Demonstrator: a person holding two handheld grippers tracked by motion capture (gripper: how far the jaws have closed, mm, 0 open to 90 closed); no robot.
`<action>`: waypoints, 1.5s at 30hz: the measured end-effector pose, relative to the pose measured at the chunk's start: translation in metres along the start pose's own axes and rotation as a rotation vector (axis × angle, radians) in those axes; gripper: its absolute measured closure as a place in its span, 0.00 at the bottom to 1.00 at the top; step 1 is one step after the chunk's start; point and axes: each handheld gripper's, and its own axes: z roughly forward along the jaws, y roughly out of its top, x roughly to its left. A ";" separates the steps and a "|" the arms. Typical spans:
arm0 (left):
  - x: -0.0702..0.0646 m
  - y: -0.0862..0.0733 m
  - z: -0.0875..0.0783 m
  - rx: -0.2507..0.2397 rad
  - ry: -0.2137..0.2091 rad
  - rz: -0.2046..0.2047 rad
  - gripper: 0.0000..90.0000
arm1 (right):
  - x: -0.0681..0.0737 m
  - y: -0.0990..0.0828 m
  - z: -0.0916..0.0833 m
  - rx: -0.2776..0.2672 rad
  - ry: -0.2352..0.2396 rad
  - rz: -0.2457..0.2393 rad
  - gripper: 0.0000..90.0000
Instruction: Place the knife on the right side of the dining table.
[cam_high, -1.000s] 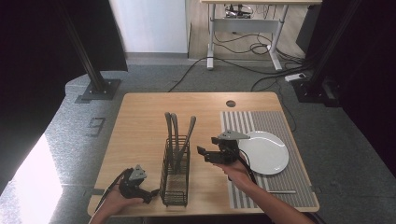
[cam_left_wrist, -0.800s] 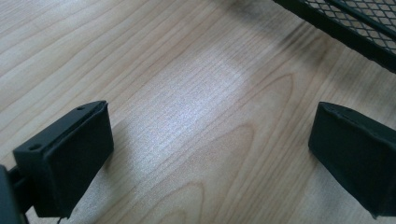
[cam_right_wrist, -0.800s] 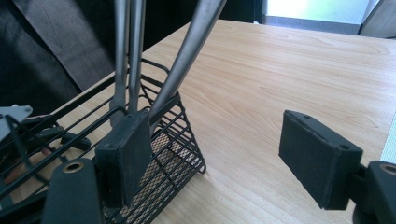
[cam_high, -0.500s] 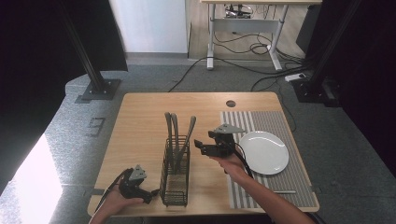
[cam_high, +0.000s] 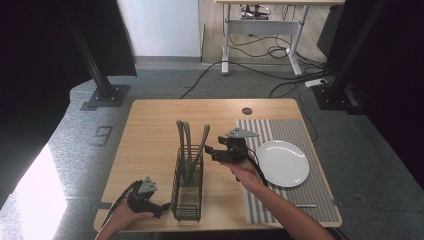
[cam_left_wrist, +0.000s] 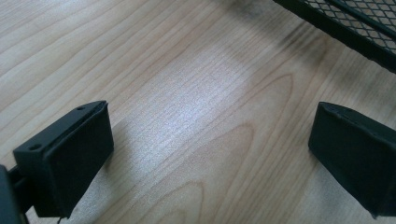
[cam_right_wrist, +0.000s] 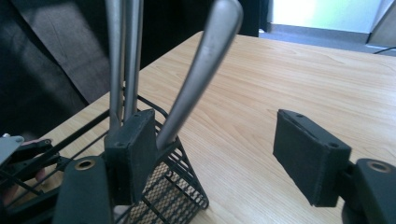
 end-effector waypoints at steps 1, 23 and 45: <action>0.000 0.000 0.000 0.000 0.000 0.000 0.00 | 0.000 0.001 0.001 0.002 0.000 -0.005 0.36; 0.000 0.000 0.000 0.001 0.000 0.001 0.00 | 0.000 0.015 0.037 0.009 0.085 -0.014 0.69; 0.000 0.000 0.000 0.000 -0.002 0.003 0.00 | 0.005 0.022 0.017 -0.020 0.170 0.043 0.86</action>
